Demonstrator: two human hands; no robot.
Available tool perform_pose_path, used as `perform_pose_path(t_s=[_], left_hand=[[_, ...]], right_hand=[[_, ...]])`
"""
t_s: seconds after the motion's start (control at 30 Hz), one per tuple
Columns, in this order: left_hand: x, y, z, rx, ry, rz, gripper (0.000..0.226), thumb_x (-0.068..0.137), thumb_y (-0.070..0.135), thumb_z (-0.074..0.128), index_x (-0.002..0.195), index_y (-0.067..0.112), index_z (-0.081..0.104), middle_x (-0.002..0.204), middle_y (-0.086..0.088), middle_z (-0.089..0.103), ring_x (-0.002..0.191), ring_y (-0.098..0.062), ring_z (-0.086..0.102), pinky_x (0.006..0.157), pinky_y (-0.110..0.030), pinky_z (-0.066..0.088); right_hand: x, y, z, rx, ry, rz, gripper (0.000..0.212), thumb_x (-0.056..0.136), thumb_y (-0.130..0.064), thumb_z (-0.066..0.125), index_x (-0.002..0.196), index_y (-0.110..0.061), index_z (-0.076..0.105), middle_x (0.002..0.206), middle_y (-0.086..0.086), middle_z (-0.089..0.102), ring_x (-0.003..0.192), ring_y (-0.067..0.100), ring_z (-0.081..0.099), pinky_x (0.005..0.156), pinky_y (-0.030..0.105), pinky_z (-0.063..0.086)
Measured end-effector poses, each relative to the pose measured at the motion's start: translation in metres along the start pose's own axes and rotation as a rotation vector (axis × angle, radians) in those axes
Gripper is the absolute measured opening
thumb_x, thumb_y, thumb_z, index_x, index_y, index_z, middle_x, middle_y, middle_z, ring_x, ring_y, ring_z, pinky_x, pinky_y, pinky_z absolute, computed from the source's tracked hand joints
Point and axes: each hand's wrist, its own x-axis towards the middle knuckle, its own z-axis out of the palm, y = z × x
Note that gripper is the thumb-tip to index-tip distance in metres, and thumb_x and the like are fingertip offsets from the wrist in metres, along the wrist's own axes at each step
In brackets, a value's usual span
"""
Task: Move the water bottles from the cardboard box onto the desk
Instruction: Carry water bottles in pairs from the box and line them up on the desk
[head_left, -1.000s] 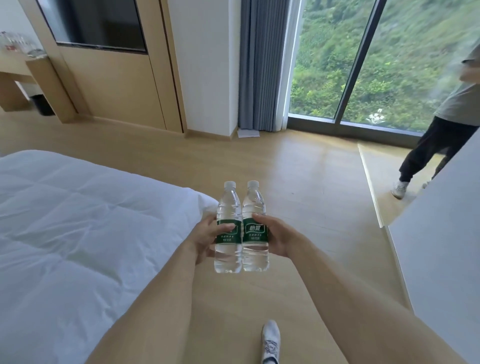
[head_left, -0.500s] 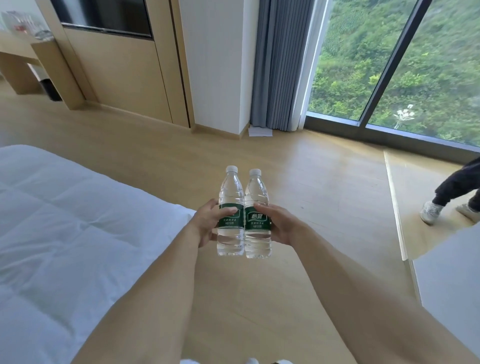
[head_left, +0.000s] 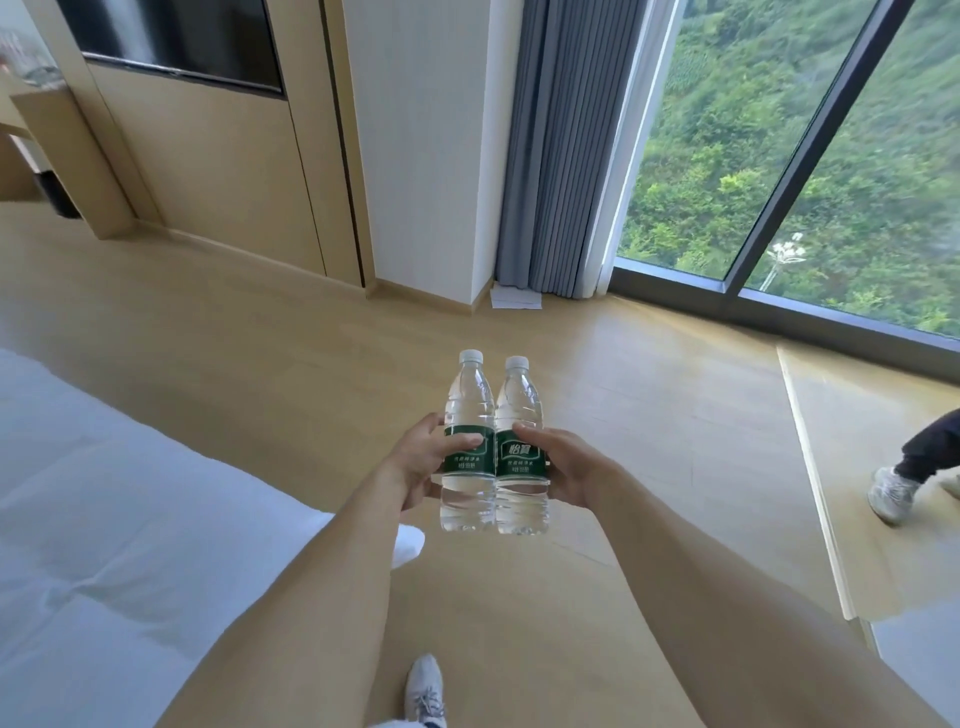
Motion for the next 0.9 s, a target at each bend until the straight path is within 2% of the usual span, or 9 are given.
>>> perform_pose_path(t_s=[0.1,0.23,0.33,0.43,0.6,0.67,0.73,0.83,0.9], left_hand=[[0.052,0.034,-0.02,0.0,-0.024,-0.015,0.053,0.072,0.023,0.085,0.119,0.022,0.06,0.107,-0.015,0.074,0.092,-0.035,0.074,0.072,-0.061,0.059],[0.118,0.082,-0.052,0.0,-0.038,-0.017,0.059,0.066,0.026,0.086,0.119,0.022,0.06,0.109,-0.017,0.073,0.096,-0.037,0.073,0.074,-0.065,0.058],[0.155,0.105,-0.073,-0.006,-0.026,-0.023,0.058,0.067,0.025,0.087,0.119,0.022,0.061,0.108,-0.016,0.074,0.096,-0.038,0.073,0.075,-0.067,0.057],[0.19,0.123,-0.094,-0.011,0.006,-0.027,0.062,0.061,0.027,0.088,0.118,0.022,0.062,0.1,-0.012,0.076,0.089,-0.034,0.076,0.071,-0.062,0.059],[0.249,0.145,-0.131,-0.021,0.098,-0.027,0.055,0.069,0.026,0.087,0.118,0.023,0.062,0.104,-0.012,0.075,0.091,-0.034,0.075,0.069,-0.06,0.059],[0.274,0.156,-0.148,-0.029,0.155,-0.026,0.059,0.065,0.03,0.088,0.117,0.025,0.061,0.105,-0.012,0.075,0.092,-0.034,0.075,0.069,-0.061,0.059],[0.302,0.17,-0.164,-0.045,0.22,-0.022,0.057,0.07,0.028,0.086,0.12,0.027,0.059,0.11,-0.013,0.073,0.096,-0.036,0.074,0.071,-0.063,0.059],[0.338,0.191,-0.188,-0.077,0.327,-0.019,0.051,0.08,0.025,0.082,0.123,0.03,0.055,0.116,-0.014,0.071,0.098,-0.036,0.073,0.072,-0.062,0.059],[0.357,0.209,-0.199,-0.108,0.4,-0.04,0.053,0.081,0.026,0.081,0.126,0.031,0.053,0.118,-0.014,0.07,0.097,-0.034,0.073,0.07,-0.058,0.061]], right_hand=[[0.051,-0.039,0.003,-0.012,0.025,0.023,0.039,0.095,-0.029,0.067,0.122,-0.002,0.062,0.111,0.02,0.073,0.096,0.033,0.072,0.082,0.045,0.059],[0.115,-0.089,0.016,-0.035,0.053,0.0,0.037,0.094,-0.03,0.068,0.119,-0.004,0.064,0.117,0.021,0.071,0.107,0.036,0.069,0.097,0.053,0.054],[0.153,-0.119,0.028,-0.047,0.059,0.003,0.038,0.094,-0.03,0.068,0.122,-0.004,0.063,0.12,0.021,0.069,0.107,0.035,0.068,0.097,0.052,0.054],[0.196,-0.143,0.035,-0.074,0.064,0.015,0.042,0.094,-0.03,0.069,0.125,-0.004,0.062,0.124,0.022,0.067,0.115,0.037,0.066,0.1,0.055,0.052],[0.28,-0.177,0.048,-0.123,-0.007,0.048,0.045,0.093,-0.033,0.07,0.126,-0.004,0.062,0.124,0.022,0.068,0.115,0.036,0.066,0.096,0.052,0.055],[0.321,-0.194,0.054,-0.145,-0.059,0.068,0.044,0.092,-0.034,0.071,0.123,-0.005,0.064,0.121,0.021,0.069,0.109,0.035,0.069,0.093,0.049,0.057],[0.366,-0.215,0.062,-0.185,-0.117,0.083,0.041,0.091,-0.035,0.072,0.119,-0.006,0.066,0.115,0.019,0.072,0.101,0.033,0.07,0.091,0.048,0.057],[0.424,-0.249,0.077,-0.234,-0.203,0.102,0.038,0.091,-0.035,0.072,0.117,-0.008,0.067,0.107,0.015,0.073,0.097,0.031,0.07,0.093,0.049,0.057],[0.46,-0.274,0.088,-0.266,-0.254,0.137,0.038,0.09,-0.037,0.073,0.115,-0.01,0.067,0.109,0.014,0.074,0.1,0.03,0.07,0.095,0.049,0.056]])
